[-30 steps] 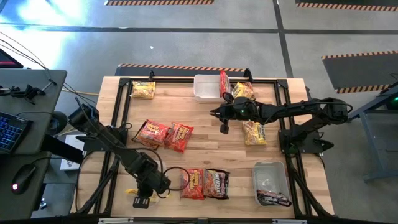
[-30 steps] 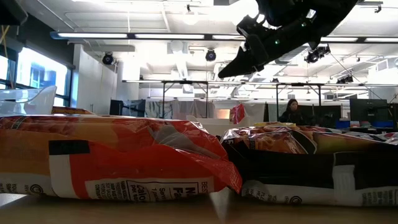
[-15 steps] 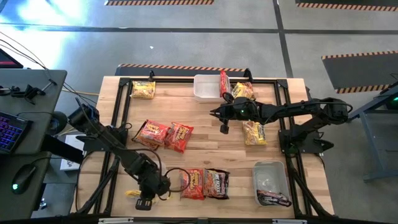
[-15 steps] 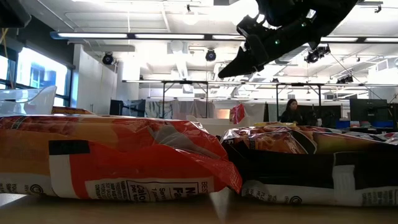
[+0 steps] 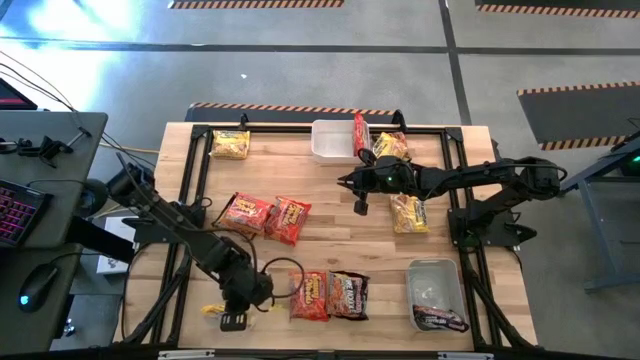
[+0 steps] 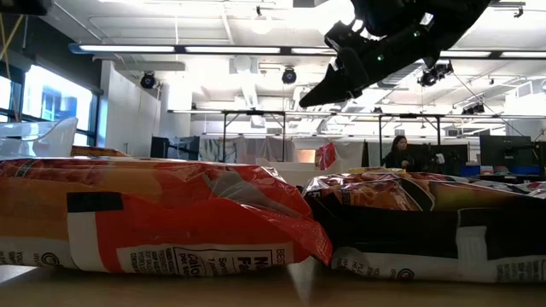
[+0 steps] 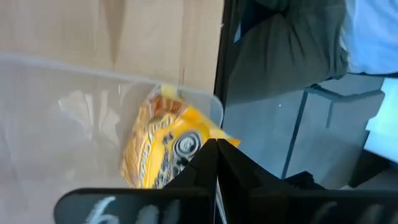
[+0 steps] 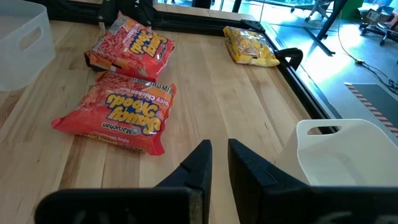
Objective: Sort Maruchan noodles
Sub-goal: Put the yellow noodle pack into the transparent bin
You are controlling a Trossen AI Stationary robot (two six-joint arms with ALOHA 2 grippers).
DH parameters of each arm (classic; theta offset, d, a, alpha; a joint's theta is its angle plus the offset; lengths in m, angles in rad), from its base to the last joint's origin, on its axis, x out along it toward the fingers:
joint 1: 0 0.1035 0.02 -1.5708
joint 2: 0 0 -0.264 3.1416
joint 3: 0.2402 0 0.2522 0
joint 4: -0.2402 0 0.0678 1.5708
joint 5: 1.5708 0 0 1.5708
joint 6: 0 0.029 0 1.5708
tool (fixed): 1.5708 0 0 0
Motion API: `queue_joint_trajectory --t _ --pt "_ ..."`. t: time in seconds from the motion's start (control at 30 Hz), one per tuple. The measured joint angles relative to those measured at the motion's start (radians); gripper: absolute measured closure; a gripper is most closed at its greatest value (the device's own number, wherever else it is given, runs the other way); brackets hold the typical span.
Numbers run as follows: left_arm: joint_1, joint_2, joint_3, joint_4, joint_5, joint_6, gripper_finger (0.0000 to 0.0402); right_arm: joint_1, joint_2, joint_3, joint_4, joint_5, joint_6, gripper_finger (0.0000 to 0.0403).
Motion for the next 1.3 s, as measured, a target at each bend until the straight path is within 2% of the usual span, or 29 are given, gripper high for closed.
queue_joint_trajectory --t 0.33,0.8,1.3 --pt "-0.039 0.043 0.0 -0.014 0.051 -0.015 0.0401 0.0 0.0 0.0 -0.001 0.0 -0.004 0.0366" --pt "-0.04 0.103 0.0 0.038 0.044 0.034 0.0401 0.0 0.0 0.0 -0.003 0.0 -0.008 0.0366" --pt "-0.036 0.094 0.0 0.079 0.029 0.008 0.0401 0.0 0.0 0.0 -0.004 0.0 -0.008 0.0366"
